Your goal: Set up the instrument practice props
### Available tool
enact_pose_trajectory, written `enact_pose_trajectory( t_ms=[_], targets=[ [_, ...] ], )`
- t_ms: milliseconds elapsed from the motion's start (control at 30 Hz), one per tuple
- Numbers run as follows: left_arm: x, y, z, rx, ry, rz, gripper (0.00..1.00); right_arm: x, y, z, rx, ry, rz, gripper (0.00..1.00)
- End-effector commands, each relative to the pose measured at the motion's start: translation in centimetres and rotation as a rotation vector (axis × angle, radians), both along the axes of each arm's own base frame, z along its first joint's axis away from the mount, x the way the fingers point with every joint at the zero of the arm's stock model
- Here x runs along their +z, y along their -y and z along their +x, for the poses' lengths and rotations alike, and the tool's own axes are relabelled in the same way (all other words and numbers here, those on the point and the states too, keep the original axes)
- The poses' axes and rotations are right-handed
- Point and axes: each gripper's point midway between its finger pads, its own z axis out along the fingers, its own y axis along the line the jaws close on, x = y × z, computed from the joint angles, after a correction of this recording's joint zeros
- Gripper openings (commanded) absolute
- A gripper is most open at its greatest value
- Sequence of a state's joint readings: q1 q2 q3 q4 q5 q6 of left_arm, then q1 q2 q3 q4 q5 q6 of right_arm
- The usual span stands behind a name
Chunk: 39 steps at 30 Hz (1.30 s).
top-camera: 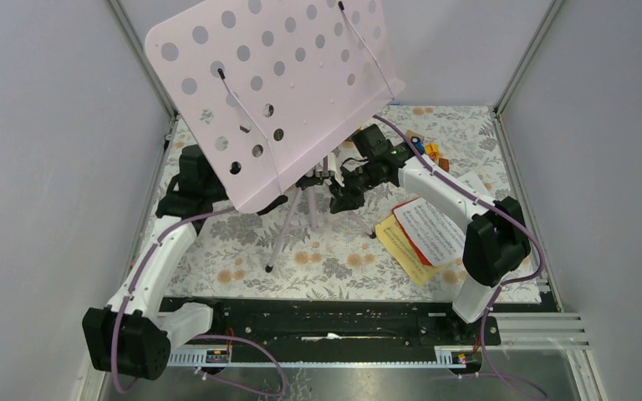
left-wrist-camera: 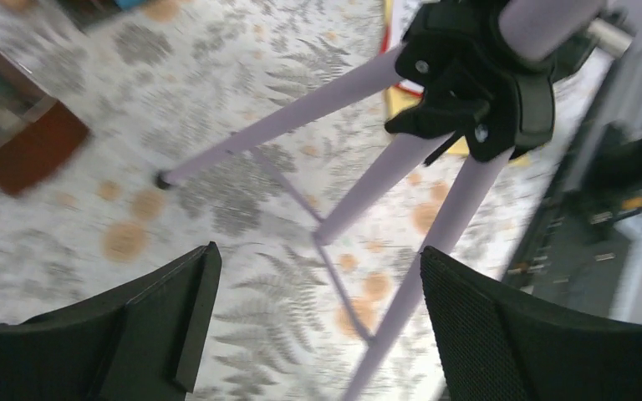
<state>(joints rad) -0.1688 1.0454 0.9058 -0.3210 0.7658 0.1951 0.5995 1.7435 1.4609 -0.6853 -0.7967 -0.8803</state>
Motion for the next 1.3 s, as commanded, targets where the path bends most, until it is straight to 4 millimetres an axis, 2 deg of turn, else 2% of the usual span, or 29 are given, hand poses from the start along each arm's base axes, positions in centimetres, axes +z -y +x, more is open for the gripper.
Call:
enact_pose_trajectory(
  t_ms=[0,133,300,400,533,633,833,1267],
  targets=[
    [3.4,1.4,-1.3,-0.010,-0.338,-0.254,0.94,-3.7,2.3,1.2,-0.016,0.073,-0.140,0.00],
    [5.2,2.1,-1.5,-0.042,-0.542,-0.384,0.95,-3.9,2.5,1.0,-0.020,0.071,-0.149,0.00],
    [7.6,2.9,-0.5,-0.045,-0.686,-0.532,0.96,-4.0,2.6,1.0,-0.023,0.069,-0.153,0.00],
    [8.4,3.1,0.5,-0.033,-0.725,-0.575,0.95,-4.0,2.6,1.1,-0.027,0.069,-0.155,0.00],
    [8.5,3.3,1.5,-0.009,-0.754,-0.589,0.90,-4.1,2.7,1.1,-0.027,0.071,-0.160,0.00],
    [8.1,3.8,1.8,-0.010,-0.781,-0.588,0.79,-4.2,2.7,1.1,-0.029,0.070,-0.164,0.00],
    [8.1,5.3,1.2,-0.050,-0.822,-0.577,0.68,-4.4,2.8,1.2,-0.031,0.072,-0.171,0.00],
    [7.6,5.1,-0.2,-0.037,-0.835,-0.577,0.44,-4.5,3.1,1.2,-0.037,0.079,-0.183,0.00]
  ],
)
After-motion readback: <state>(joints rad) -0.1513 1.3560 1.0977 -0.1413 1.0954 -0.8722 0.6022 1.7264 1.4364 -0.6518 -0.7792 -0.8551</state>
